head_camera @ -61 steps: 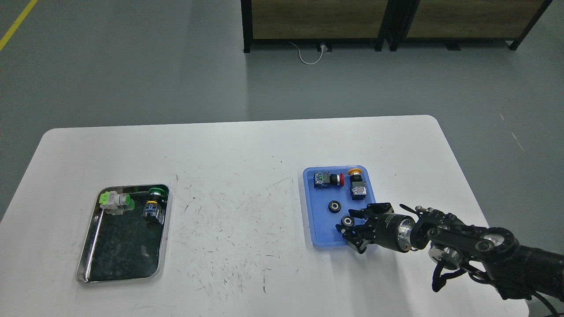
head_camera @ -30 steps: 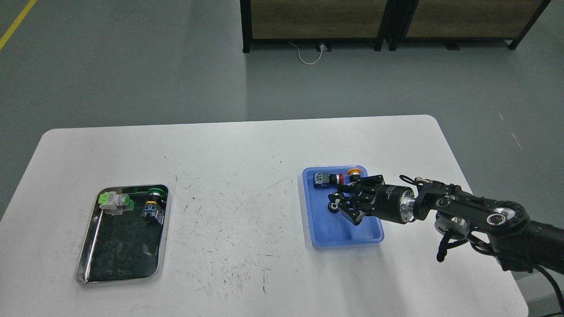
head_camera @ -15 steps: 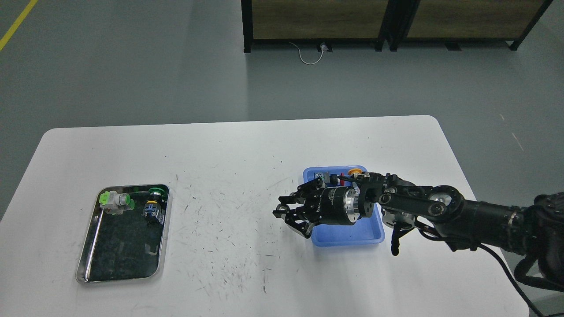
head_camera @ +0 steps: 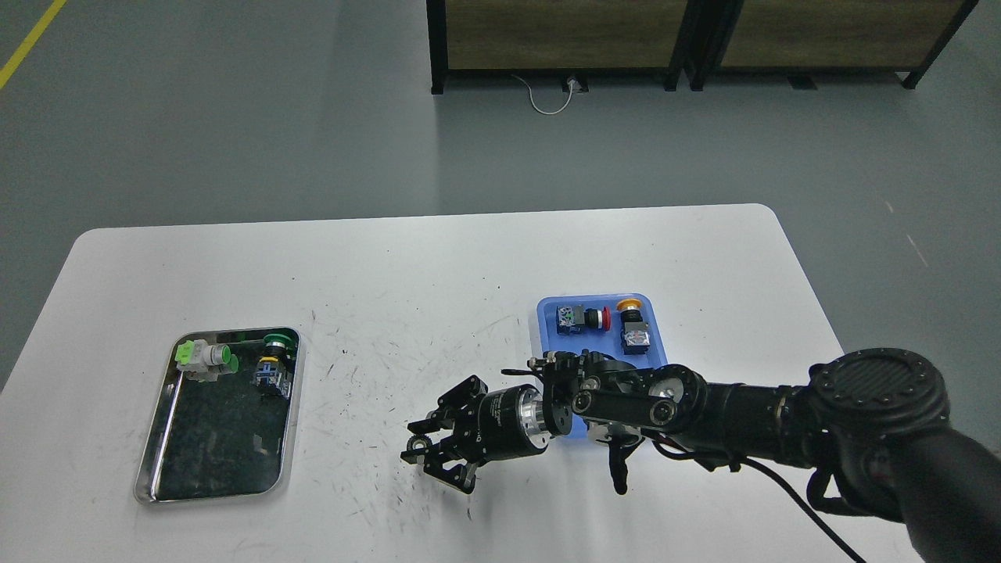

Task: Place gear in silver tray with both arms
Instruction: 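Lift the gear and carry it toward the silver tray, then open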

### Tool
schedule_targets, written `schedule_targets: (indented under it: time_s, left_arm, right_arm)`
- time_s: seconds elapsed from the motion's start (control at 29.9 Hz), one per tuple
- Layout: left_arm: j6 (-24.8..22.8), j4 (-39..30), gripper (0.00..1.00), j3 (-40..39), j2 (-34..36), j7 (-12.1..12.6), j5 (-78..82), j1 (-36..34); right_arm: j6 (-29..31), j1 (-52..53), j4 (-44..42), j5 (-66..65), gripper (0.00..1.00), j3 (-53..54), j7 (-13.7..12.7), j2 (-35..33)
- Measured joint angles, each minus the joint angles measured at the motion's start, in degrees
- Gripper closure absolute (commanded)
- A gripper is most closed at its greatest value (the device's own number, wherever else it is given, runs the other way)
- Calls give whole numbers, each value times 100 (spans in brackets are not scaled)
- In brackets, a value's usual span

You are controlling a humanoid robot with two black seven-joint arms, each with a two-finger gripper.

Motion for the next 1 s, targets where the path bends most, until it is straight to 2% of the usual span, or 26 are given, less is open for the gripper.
schedule_targets:
  time_s: [0.4, 0.63, 0.87, 1.0]
  left_arm:
    - [-7, 0, 2, 0, 4, 0, 0, 0]
    - [-17, 1, 2, -14, 4, 0, 1, 0]
    - [-17, 1, 2, -18, 4, 13, 2, -2]
    - [-24, 3, 2, -49, 4, 82, 1, -150]
  right_arm:
    - [88, -36, -583, -11, 64, -106, 135, 36]
    - [132, -41, -771, -10, 25, -94, 196, 36]
    - [69, -55, -970, 6, 7, 64, 290, 37]
    - [50, 84, -1181, 11, 2, 318, 281, 36]
